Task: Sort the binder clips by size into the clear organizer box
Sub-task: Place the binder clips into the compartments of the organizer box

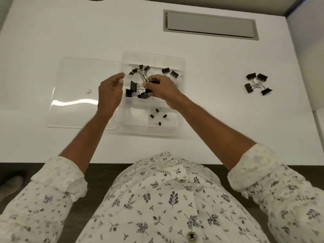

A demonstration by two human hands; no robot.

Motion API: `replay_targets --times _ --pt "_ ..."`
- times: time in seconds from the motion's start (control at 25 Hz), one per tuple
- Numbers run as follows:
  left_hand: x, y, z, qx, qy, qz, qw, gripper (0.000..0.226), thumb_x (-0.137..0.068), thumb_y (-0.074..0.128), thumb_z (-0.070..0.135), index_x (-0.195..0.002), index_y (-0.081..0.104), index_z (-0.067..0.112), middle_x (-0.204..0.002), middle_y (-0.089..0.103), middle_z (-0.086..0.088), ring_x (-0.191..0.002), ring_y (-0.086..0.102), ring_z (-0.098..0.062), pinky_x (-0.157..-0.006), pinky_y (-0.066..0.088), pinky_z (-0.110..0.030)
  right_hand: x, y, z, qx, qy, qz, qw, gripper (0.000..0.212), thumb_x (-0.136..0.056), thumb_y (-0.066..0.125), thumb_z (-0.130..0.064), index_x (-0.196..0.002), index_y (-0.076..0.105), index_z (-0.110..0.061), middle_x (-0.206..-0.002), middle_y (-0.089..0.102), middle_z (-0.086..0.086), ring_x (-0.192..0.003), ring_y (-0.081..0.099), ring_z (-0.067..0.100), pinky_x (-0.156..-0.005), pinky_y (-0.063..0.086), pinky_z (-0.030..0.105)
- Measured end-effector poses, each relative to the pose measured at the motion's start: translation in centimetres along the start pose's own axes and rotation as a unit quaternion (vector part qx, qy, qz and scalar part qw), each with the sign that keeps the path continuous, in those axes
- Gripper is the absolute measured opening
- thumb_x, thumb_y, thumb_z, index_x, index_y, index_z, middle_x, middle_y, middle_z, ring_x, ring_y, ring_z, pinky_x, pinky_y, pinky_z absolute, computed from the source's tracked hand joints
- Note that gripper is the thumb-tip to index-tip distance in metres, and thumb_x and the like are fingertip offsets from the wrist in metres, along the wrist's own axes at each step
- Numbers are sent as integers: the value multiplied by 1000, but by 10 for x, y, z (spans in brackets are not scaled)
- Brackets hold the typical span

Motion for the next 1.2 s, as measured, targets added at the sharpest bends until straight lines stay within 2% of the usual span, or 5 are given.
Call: replay_targets --times 0.24,0.6,0.8,1.12,1.2 --pt "1 0 9 -28 62 -8 998 31 -102 57 17 -130 69 14 -123 70 4 -112 62 -2 -90 40 2 0 9 -5 127 -63 0 990 40 -100 57 -8 -139 58 -15 -145 56 4 -99 74 24 -92 61 38" --pt "19 61 31 -66 154 -122 978 32 -102 60 21 -132 66 15 -125 70 -1 -103 65 -6 -92 51 -15 33 -47 0 163 -125 121 971 25 -97 58 -8 -116 72 -15 -119 71 -7 -93 70 7 -87 57 22" --pt "41 126 61 -94 206 -186 956 37 -103 58 28 -137 62 14 -138 64 -3 -128 59 -15 -109 45 -29 63 -103 16 172 -132 197 956 24 -97 58 -6 -115 73 -13 -117 73 -5 -99 66 3 -83 42 0" --pt "84 245 103 -134 245 -241 930 42 -102 60 28 -141 58 13 -148 57 -4 -140 49 -19 -118 39 -38 106 -233 77 184 -127 270 937 25 -95 61 -6 -118 70 -13 -124 70 -1 -113 64 13 -86 43 1" --pt "94 275 114 -142 242 -250 927 44 -102 60 27 -143 56 13 -150 54 -4 -143 45 -20 -120 35 -36 111 -275 98 214 -122 279 928 27 -95 62 -6 -121 67 -11 -127 67 2 -117 62 18 -92 51 17"
Point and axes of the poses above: each hand's wrist, its own x-axis away from the middle knuckle, its own y-axis out of the palm, z = x × y, the point moved 9 cm from there along -x, towards the middle knuckle
